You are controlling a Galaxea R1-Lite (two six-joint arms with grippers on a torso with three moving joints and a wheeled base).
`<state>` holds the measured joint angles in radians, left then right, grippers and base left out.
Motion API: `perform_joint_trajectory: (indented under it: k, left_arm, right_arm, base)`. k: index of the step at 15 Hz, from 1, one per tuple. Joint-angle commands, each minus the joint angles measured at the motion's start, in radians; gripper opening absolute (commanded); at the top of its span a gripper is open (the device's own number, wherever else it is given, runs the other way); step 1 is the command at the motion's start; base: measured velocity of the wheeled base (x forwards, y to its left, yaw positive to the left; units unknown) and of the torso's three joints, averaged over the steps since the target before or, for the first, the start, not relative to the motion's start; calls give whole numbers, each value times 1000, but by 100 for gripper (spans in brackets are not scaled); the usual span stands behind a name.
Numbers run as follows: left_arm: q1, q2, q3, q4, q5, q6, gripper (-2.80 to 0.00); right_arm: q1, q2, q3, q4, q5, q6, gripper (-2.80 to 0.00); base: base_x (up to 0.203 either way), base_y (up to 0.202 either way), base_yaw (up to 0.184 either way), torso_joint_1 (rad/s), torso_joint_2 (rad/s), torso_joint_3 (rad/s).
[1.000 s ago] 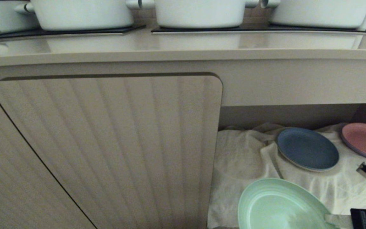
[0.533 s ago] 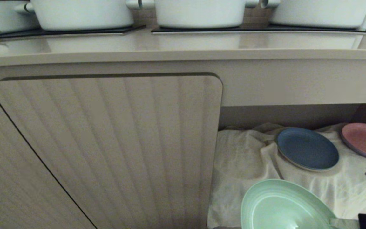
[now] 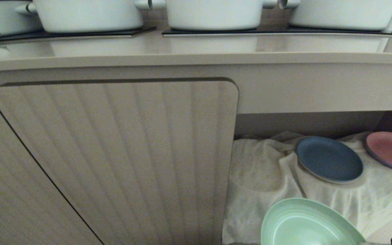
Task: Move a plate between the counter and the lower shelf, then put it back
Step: Put the plate
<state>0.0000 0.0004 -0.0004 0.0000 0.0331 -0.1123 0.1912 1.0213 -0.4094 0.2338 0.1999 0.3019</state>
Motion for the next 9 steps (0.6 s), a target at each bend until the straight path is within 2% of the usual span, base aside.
perform_joint_trajectory:
  k: [1,5,7,9]
  left_arm:
    - [0,0,0,0,1,-1,-280]
    - [0,0,0,0,1,-1,-280]
    - [0,0,0,0,1,-1,-280]
    - [0,0,-1,0,1,-1,-280]
  right_arm:
    - [-1,-15,3,10,1,2,-280]
    - [1,-12,1,13,5,2,-280]
    - [-1,-11,-1,14,40,2,-280]
    - [-1,-5,-2,13,42,2,-280]
  base:
    - [0,0,0,0,0,0]
    - [0,0,0,0,0,0]
    - [0,0,0,0,0,0]
    - [0,0,0,0,0,0]
